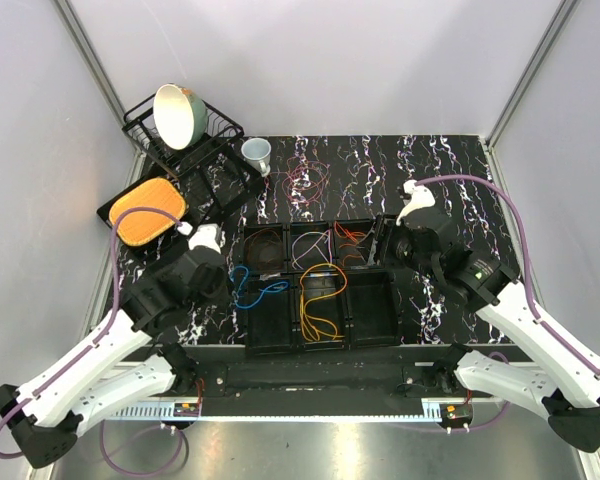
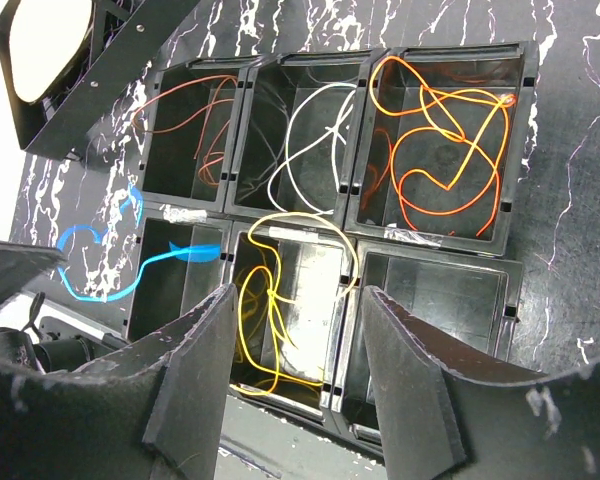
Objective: Untangle the cables
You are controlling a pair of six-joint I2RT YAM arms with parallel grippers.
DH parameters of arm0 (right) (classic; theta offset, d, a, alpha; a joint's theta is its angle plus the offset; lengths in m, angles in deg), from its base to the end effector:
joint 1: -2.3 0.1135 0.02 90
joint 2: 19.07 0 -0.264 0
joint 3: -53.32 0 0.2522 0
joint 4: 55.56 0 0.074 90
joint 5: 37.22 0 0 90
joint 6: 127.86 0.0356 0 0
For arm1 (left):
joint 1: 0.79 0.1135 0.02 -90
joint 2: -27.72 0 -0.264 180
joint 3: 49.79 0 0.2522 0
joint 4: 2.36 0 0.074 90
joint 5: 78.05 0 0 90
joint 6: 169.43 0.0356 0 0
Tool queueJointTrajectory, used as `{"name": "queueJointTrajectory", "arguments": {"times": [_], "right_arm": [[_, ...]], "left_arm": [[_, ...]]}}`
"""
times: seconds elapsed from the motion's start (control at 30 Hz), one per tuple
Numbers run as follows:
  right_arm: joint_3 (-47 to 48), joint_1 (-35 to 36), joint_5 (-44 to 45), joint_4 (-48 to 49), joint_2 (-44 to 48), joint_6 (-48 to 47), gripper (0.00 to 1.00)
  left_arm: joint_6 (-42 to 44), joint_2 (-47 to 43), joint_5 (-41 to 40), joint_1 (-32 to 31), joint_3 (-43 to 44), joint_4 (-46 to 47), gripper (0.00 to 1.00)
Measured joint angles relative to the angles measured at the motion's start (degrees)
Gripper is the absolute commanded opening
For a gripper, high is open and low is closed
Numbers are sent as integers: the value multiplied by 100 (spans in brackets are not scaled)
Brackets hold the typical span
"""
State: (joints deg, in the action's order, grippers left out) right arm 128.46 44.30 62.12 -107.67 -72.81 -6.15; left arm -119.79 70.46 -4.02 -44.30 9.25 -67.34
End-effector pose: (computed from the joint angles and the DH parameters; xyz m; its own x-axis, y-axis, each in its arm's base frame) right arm 0.1469 0.1245 0.3627 -0.6154 0.1438 -0.7750 -0.2740 0.8829 0.3814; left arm 0.1080 -0.0890 0.2822 -0.7584 -0.1385 -0.6369 0.0512 0.9615 -0.2701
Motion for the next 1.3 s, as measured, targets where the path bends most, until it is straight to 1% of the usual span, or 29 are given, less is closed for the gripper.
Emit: {"name": "queueJointTrajectory", "arguments": {"times": [0.17,0.3,0.43,0.6,0.77,0.9,1.0,1.13,1.3], "right_arm": [[-2,0,-2,7,0,0,59],[-2,0,-33,48,-4,0,59],[-2,0,-85,127,-35,0,59],[-2,0,-146,131,-50,0,59],[-4,0,-149,133,-48,0,59],[-68,0,-151,177,-24,2,59],[-105,0,-151,214,-7,2,59],[-153,0,-153,251,44,2,59],[-190,0,-151,260,103,4,59]], "left_arm": [[90,11,-184,2,439,-127,0],[382,234,-42,0,1023,-299,0],[734,695,391,0,2044,-319,0],[944,1062,960,0,3248,-483,0],[1023,1102,1449,0,4046,-660,0],[1102,1172,1648,-4,4636,-820,0],[1165,1261,1777,-4,4990,-874,0],[1239,1322,2004,-4,5226,-946,0],[1331,1453,2070,-4,5598,-990,0]]}}
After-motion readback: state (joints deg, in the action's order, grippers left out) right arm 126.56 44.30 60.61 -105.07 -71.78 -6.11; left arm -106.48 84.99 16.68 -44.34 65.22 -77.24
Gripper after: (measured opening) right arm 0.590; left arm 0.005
